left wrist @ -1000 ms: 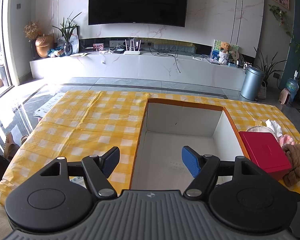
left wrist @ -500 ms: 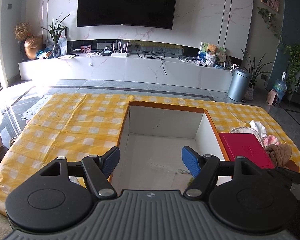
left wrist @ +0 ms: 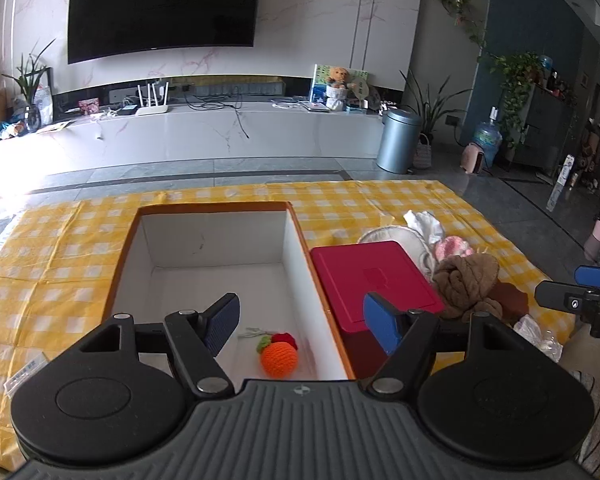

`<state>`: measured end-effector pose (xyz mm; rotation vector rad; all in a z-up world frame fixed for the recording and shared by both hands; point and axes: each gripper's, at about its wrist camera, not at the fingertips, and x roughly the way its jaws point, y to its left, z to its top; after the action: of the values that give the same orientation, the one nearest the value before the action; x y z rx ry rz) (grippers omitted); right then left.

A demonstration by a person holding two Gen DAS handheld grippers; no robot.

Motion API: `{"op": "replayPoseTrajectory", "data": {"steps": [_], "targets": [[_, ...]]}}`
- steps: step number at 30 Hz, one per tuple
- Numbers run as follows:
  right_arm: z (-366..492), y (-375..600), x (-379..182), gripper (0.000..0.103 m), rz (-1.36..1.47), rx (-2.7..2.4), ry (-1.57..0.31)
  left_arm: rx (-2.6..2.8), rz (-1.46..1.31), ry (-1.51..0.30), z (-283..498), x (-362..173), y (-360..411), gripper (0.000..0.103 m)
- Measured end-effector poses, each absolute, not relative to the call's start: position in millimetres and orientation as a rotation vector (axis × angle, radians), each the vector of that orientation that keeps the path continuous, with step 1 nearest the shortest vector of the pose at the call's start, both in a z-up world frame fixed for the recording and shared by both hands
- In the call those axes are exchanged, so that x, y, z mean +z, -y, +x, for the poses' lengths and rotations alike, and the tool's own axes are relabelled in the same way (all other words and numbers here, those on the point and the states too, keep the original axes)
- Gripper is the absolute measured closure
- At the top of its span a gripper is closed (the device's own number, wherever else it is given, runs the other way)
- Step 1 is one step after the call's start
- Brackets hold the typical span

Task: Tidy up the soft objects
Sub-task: 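Reach to the clear plastic bag and grasp it with the right gripper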

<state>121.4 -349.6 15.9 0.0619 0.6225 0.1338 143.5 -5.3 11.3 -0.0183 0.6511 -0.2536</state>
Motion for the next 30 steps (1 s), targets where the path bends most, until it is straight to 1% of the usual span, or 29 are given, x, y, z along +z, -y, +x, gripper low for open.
{"op": "replayPoseTrajectory", "data": {"steps": [4, 9, 14, 17, 25, 30], "targets": [[116, 407, 7, 0.009, 0.094, -0.001, -0.677, -0.300, 0.029, -0.676, 148, 7, 37, 0.019], [137, 450, -26, 0.009, 0.095, -0.051, -0.818, -0.366, 0.055, -0.739, 159, -2, 70, 0.019], [162, 459, -64, 0.009, -0.062, 0.062, -0.963, -0.376, 0.119, -0.775, 165, -13, 95, 0.019], [170, 459, -86, 0.009, -0.173, 0.159, -1.010, -0.372, 0.144, -0.801, 170, -19, 106, 0.020], [206, 467, -137, 0.009, -0.228, 0.180, -1.151, -0.363, 0.183, -0.826, 182, -21, 119, 0.019], [216, 467, -155, 0.009, -0.262, 0.154, -1.181, -0.358, 0.210, -0.830, 185, -23, 121, 0.019]]}}
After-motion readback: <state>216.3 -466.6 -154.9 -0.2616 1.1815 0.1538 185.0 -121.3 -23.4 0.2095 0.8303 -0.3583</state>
